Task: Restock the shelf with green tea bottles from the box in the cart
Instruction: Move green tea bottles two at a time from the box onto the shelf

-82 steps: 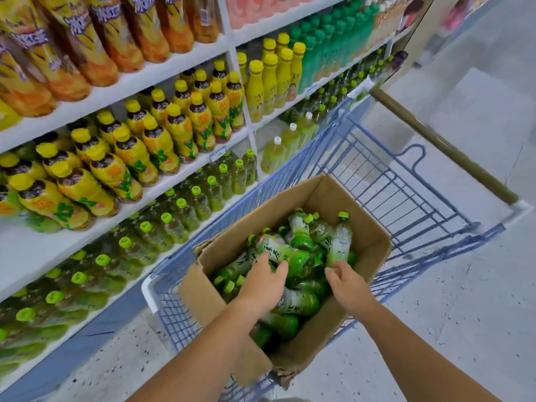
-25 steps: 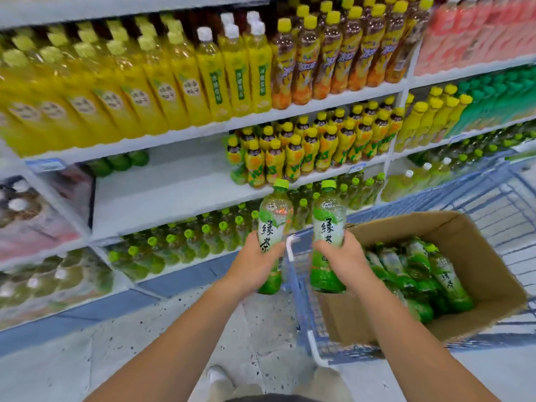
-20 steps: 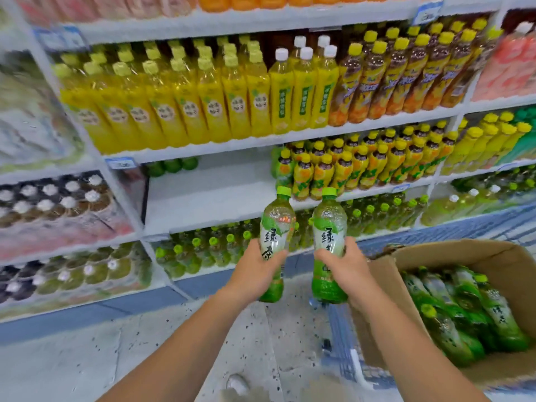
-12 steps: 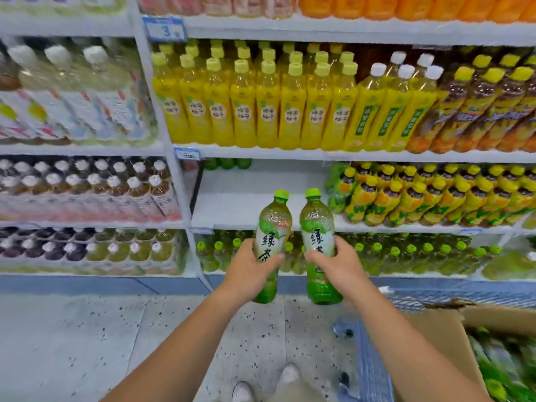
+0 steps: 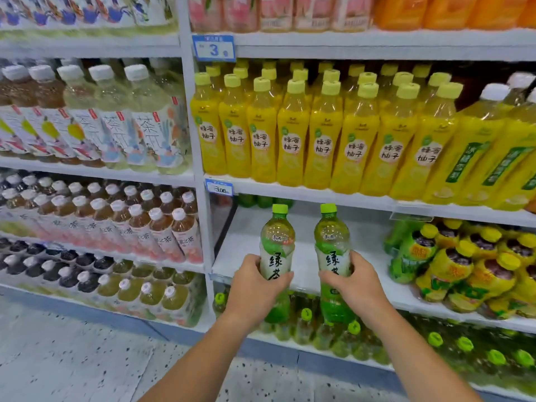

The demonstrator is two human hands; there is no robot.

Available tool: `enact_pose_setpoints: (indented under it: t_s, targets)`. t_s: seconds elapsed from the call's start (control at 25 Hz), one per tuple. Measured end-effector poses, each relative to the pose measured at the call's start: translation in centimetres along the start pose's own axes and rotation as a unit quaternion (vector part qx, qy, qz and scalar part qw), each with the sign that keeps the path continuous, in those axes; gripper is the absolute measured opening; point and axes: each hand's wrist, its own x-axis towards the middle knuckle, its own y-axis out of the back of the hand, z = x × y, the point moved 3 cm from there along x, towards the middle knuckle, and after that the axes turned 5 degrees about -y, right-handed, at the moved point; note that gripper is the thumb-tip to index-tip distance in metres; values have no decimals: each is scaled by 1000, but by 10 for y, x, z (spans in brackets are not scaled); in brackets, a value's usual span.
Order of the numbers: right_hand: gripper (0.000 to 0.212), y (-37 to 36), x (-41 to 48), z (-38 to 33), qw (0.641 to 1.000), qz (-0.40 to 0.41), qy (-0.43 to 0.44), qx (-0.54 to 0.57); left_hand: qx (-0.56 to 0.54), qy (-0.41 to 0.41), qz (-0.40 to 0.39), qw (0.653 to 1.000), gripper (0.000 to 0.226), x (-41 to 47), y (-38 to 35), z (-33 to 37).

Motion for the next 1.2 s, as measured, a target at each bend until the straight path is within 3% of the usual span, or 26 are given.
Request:
enact_pose_setpoints:
  t_s: [0.36,0.68,0.84,1.0,1.08,1.2]
  targets:
    - [36,-41,131,65,991,67,112,37,9,-142,41,989,40,128,-94,-68]
    - [33,-55,176,104,965,114,217,94,-41,-260,94,960,43,179,-127,-99]
    - [37,-55,177,110,960,92,243,101,-48,-310,79,946,43,180,-130,-108]
    - [39,-53,172,118,970,28,238,39,-41,-316,30,947,47,177,-126,-119]
    - [49,-52,169,134,972,-11,232,-37,-16,-315,-4,949,51,175,-126,-128]
    - [51,-49,174,142,964,2,243,-109,-6,-307,-4,952,45,186,-126,-134]
